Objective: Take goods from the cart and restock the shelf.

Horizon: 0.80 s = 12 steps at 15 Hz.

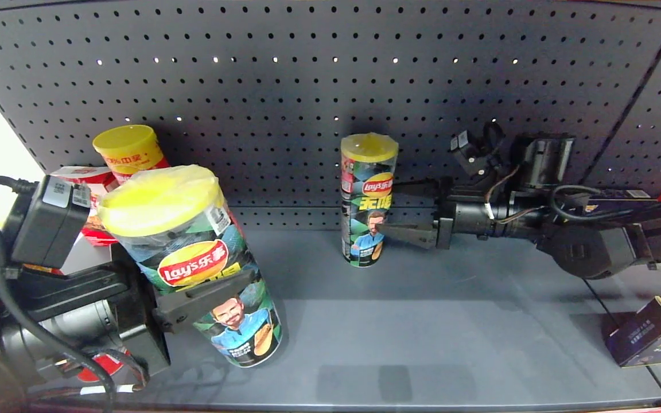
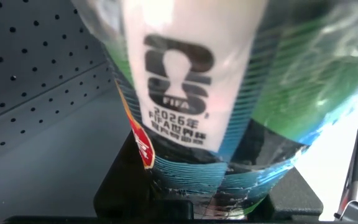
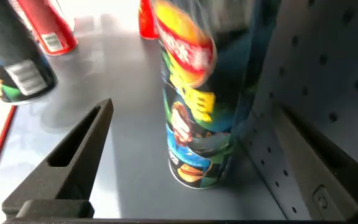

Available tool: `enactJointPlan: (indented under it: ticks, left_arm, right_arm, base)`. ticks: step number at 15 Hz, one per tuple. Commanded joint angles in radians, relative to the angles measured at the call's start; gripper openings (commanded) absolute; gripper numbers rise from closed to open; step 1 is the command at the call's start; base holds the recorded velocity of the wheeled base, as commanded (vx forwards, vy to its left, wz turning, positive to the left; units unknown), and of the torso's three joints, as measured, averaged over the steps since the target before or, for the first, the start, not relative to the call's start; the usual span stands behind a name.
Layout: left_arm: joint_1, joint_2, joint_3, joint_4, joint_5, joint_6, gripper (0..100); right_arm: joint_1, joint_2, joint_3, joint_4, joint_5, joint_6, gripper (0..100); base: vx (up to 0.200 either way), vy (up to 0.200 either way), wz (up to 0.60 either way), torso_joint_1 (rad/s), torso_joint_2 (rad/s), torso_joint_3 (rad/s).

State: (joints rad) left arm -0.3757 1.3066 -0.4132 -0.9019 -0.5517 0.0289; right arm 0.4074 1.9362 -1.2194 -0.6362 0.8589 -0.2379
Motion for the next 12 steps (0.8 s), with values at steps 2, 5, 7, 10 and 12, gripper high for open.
enactJointPlan:
  ticks: [2,5,7,10,12]
  left_arm:
    - [0.001,-0.001,-0.001,-0.002,0.001,0.000,0]
    - [0.001,0.000,0.001,0.000,0.006,0.000,0]
    - [0.001,0.005,0.001,0.003,0.010,0.000,0]
    - [0.001,0.010,0.001,0.000,0.012,0.000,0]
    - [0.001,0.010,0.004,0.000,0.015,0.000,0]
  right_arm:
    - [0.002,0.075,-0.052,-0.002,0.000,0.000,100]
    - [0.017,0.115,-0.094,-0.002,0.000,0.000,100]
    - [0.031,0.145,-0.131,0.000,0.002,0.002,100]
    - [0.050,0.176,-0.170,0.000,0.000,0.005,100]
    - [0.059,0.191,-0.186,-0.002,-0.001,0.006,100]
  base:
    - [0.000,0.000,0.00,0.000,0.00,0.000]
    - [0.000,0.000,0.00,0.000,0.00,0.000]
    - [0.000,0.000,0.00,0.000,0.00,0.000]
    - [0.000,0.000,0.00,0.000,0.00,0.000]
    - [0.000,0.000,0.00,0.000,0.00,0.000]
